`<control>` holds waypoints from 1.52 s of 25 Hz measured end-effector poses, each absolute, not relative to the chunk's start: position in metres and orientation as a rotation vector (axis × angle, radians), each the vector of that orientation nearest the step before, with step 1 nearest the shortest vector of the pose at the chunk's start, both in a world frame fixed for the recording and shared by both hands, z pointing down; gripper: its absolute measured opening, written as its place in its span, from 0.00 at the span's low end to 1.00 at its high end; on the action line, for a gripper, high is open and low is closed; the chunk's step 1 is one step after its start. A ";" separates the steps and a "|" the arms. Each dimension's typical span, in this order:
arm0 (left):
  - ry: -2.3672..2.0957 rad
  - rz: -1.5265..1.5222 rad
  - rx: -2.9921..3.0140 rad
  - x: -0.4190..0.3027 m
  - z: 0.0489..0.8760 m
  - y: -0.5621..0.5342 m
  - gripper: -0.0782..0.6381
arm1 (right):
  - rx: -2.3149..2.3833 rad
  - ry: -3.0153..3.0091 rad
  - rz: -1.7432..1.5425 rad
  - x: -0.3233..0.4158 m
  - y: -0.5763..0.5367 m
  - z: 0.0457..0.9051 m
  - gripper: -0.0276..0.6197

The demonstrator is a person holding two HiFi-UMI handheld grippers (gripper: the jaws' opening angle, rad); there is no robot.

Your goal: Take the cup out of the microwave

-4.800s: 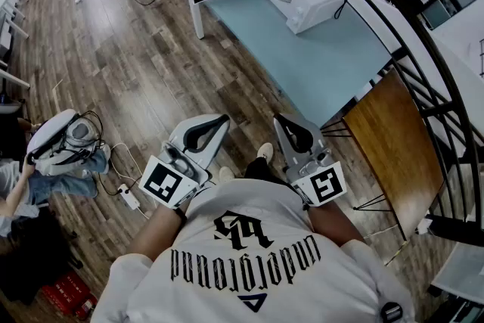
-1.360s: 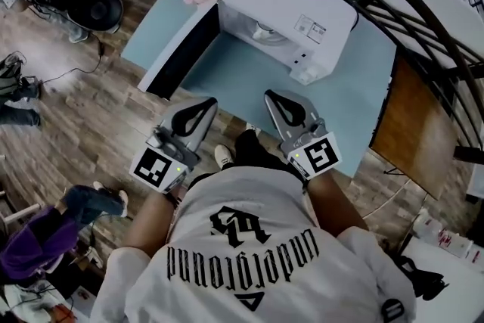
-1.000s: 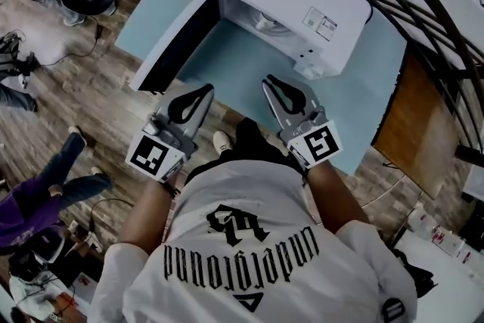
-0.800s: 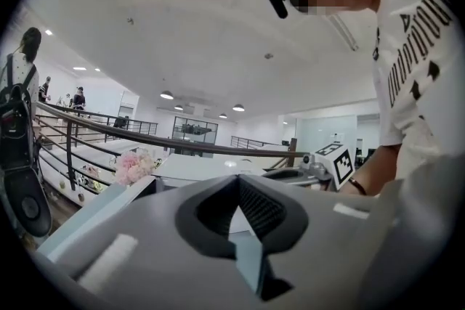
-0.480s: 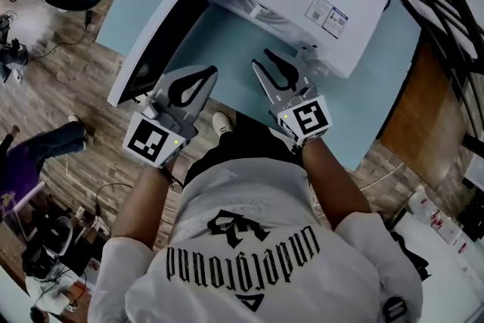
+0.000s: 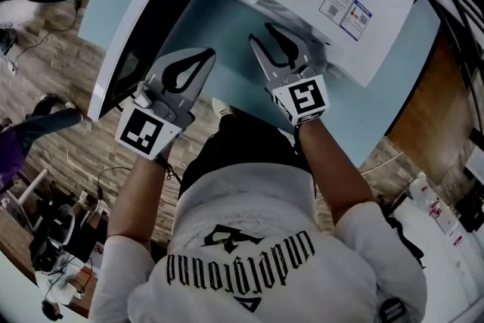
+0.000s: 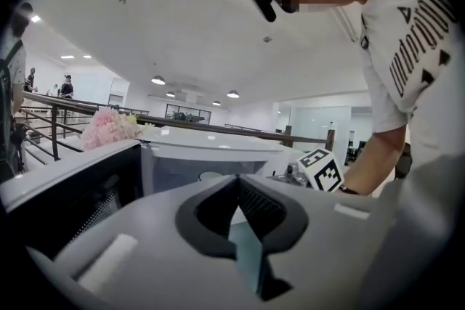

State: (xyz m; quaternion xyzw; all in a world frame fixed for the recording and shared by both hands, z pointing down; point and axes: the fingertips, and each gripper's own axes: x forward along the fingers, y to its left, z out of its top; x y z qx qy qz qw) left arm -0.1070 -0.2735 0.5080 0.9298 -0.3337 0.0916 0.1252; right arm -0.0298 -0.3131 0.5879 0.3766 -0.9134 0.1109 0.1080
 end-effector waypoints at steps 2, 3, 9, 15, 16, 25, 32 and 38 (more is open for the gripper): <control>-0.956 0.268 2.715 -0.105 0.517 -0.278 0.18 | 1.130 -2.684 0.342 -0.031 -0.323 0.600 0.24; -0.945 0.272 2.722 -0.103 0.521 -0.280 0.18 | 1.139 -2.681 0.352 -0.031 -0.328 0.605 0.24; -0.959 0.250 2.721 -0.103 0.541 -0.305 0.18 | 1.184 -2.673 0.387 -0.038 -0.357 0.628 0.25; -0.973 0.245 2.708 -0.106 0.554 -0.314 0.18 | 1.230 -2.667 0.388 -0.043 -0.373 0.638 0.25; -0.973 0.251 2.702 -0.106 0.556 -0.314 0.18 | 1.232 -2.669 0.389 -0.043 -0.375 0.639 0.25; -0.984 0.253 2.663 -0.108 0.566 -0.313 0.18 | 1.230 -2.690 0.356 -0.060 -0.384 0.640 0.25; -0.989 0.242 2.646 -0.108 0.570 -0.310 0.18 | 1.325 -2.659 0.340 -0.061 -0.395 0.639 0.15; -1.004 0.243 2.624 -0.110 0.574 -0.306 0.18 | 1.336 -2.652 0.321 -0.060 -0.398 0.638 0.11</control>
